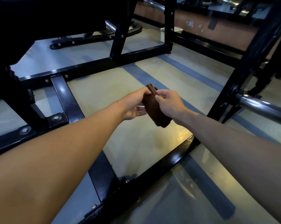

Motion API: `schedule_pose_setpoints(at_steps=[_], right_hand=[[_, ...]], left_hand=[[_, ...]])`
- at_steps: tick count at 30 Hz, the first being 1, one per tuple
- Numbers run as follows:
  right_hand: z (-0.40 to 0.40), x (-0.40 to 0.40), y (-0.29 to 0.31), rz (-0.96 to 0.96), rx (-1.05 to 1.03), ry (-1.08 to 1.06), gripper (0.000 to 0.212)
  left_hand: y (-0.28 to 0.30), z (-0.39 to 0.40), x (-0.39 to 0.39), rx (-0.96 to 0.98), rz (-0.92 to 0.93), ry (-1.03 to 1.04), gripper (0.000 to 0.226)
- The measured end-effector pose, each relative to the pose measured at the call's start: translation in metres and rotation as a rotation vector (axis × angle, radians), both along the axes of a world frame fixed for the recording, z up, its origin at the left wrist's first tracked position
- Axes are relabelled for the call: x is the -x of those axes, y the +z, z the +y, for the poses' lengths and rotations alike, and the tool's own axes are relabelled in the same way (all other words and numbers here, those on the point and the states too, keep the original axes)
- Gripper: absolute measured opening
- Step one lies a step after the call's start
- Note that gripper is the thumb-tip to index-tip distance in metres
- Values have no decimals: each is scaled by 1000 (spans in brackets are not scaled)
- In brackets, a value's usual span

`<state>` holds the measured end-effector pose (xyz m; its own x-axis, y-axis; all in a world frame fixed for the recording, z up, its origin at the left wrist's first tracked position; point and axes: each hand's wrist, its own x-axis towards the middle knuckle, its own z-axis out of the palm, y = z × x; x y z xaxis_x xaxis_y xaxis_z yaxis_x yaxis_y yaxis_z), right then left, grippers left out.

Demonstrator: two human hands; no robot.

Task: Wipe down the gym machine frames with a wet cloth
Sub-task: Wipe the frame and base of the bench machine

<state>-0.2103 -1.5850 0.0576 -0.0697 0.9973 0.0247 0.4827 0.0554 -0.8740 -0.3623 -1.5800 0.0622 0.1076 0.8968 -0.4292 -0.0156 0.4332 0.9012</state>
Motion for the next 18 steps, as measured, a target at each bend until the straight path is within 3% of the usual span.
schedule_pose_setpoints(at_steps=[5, 8, 12, 15, 18], right_hand=[[-5, -1, 3, 34, 74, 110, 28], [-4, -3, 3, 29, 155, 184, 30], [1, -11, -4, -64, 148, 172, 24], [-1, -9, -12, -141, 73, 116, 19], [-8, -4, -20, -264, -53, 144, 35]], left_hand=[[-4, 0, 2, -23, -206, 31, 27], [-7, 4, 6, -44, -135, 27, 47], [-4, 1, 14, 3, 23, -166, 32], [-7, 2, 12, -9, -18, -60, 44], [-8, 3, 8, -33, -31, 29, 29]])
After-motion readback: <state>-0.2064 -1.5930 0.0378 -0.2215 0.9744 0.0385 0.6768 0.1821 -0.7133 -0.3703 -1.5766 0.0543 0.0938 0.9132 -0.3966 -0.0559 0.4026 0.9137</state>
